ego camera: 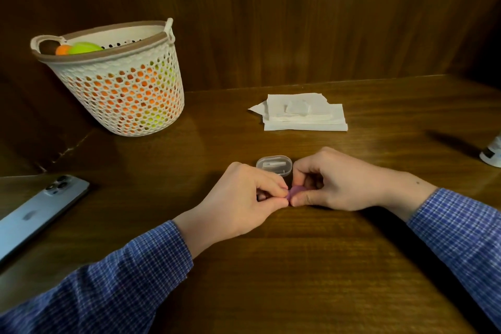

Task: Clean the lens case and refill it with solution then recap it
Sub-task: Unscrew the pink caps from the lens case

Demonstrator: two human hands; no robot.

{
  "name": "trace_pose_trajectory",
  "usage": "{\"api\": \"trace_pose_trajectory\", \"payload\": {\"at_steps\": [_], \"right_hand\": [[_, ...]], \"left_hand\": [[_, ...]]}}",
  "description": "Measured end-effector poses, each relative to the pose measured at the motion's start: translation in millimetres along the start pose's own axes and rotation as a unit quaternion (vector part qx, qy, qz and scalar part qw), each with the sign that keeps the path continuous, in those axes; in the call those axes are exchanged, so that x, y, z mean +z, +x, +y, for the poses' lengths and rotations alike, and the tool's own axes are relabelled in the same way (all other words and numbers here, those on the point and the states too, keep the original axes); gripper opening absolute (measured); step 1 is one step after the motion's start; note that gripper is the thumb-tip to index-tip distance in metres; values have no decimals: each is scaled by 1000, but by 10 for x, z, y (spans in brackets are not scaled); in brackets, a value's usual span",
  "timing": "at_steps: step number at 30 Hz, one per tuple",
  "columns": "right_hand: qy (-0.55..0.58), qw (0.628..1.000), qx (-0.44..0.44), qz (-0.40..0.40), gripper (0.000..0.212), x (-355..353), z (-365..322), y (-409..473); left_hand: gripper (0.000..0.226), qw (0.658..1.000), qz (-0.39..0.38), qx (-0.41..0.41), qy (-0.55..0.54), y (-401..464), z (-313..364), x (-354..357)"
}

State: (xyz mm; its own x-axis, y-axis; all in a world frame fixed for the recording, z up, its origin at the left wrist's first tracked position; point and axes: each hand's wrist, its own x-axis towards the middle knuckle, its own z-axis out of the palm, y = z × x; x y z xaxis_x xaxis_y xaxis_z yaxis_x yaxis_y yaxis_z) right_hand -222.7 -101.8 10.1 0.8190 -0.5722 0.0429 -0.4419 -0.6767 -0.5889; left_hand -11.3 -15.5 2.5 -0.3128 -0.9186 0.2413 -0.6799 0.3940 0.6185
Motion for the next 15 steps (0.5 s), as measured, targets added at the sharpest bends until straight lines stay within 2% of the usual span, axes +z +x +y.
{"api": "trace_pose_trajectory", "payload": {"at_steps": [9,15], "right_hand": [[12,1000,2,-12,20,-41,-29,5],[-54,994,40,81,22,152,-110,-149]], "left_hand": [[18,1000,-1,10,-6,-12,2,-2],[23,1000,14,-3,-5,-34,-21,0]]}}
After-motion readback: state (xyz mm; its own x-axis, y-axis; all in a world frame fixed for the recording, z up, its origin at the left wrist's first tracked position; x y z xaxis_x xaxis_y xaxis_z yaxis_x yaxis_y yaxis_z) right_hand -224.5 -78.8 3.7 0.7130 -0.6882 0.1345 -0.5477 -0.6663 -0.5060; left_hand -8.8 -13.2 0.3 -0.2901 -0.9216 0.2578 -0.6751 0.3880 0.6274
